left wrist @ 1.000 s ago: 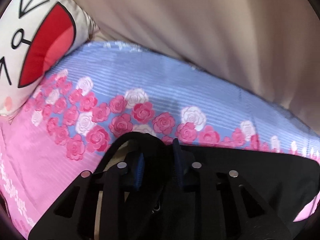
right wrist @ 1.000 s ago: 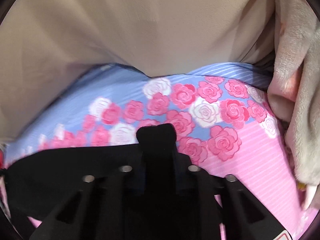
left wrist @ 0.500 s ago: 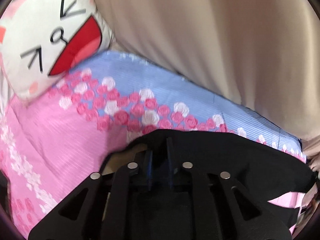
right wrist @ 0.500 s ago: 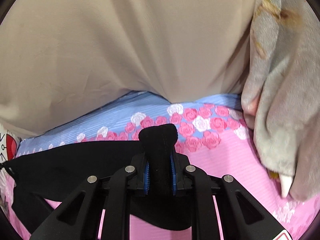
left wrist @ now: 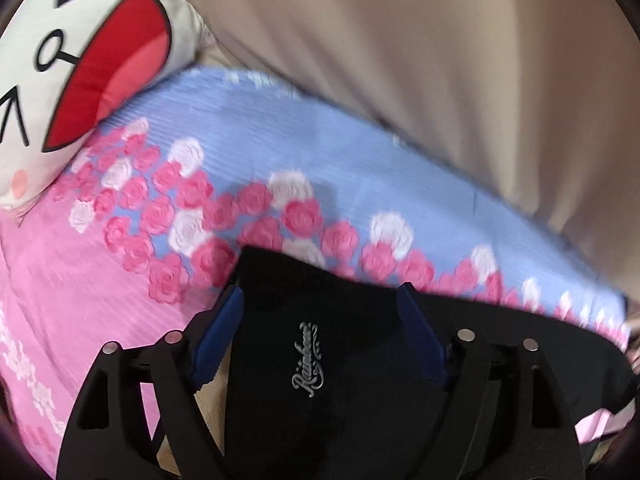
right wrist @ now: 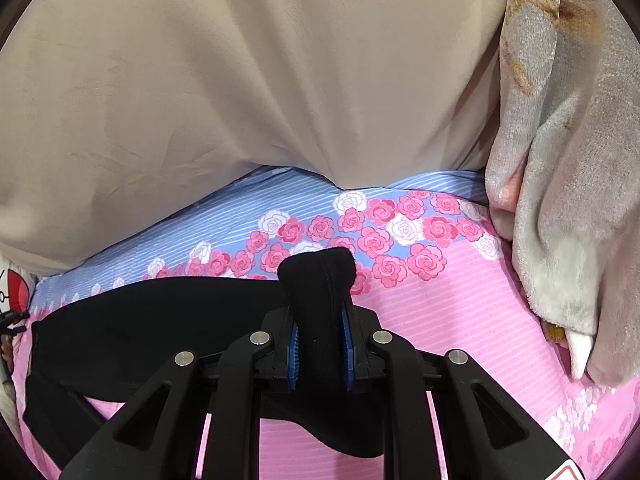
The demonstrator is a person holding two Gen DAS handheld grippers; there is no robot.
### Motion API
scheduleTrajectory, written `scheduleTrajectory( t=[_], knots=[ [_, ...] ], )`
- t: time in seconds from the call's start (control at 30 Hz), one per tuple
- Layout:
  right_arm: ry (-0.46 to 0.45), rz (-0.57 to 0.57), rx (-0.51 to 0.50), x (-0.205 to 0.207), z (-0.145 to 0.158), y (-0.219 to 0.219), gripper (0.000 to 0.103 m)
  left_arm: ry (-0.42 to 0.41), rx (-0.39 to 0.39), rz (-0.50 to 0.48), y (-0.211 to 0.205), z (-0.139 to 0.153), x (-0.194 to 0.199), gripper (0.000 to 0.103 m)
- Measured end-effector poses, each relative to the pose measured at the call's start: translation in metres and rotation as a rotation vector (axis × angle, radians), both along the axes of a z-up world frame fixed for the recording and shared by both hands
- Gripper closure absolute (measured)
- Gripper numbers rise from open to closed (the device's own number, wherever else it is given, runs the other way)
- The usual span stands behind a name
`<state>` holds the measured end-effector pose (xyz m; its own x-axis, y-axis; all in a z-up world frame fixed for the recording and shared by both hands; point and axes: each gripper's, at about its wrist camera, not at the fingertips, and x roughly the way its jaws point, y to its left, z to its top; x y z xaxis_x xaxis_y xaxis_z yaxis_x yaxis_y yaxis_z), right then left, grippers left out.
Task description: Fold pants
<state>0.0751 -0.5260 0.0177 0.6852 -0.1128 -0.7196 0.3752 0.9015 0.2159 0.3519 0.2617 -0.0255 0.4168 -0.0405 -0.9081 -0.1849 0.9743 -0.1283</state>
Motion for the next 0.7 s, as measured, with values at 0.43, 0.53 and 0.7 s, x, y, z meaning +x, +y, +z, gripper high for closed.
scheduleTrajectory(
  t=[0.43, 0.53, 0.7],
  knots=[
    [-0.023, 0.007, 0.015, -0.001, 0.002, 0.004, 0.088, -0.178, -0.085, 0.031, 0.027, 0.056, -0.040, 0.103],
    [-0.022, 0.014, 0.014, -0.001, 0.002, 0.007, 0.088, -0.114, -0.107, 0.037, 0.031, 0.045, -0.033, 0.070],
    [-0.020, 0.023, 0.007, -0.002, 0.003, 0.013, 0.088, -0.066, -0.043, 0.046, 0.025, 0.002, -0.011, 0.020]
  ],
)
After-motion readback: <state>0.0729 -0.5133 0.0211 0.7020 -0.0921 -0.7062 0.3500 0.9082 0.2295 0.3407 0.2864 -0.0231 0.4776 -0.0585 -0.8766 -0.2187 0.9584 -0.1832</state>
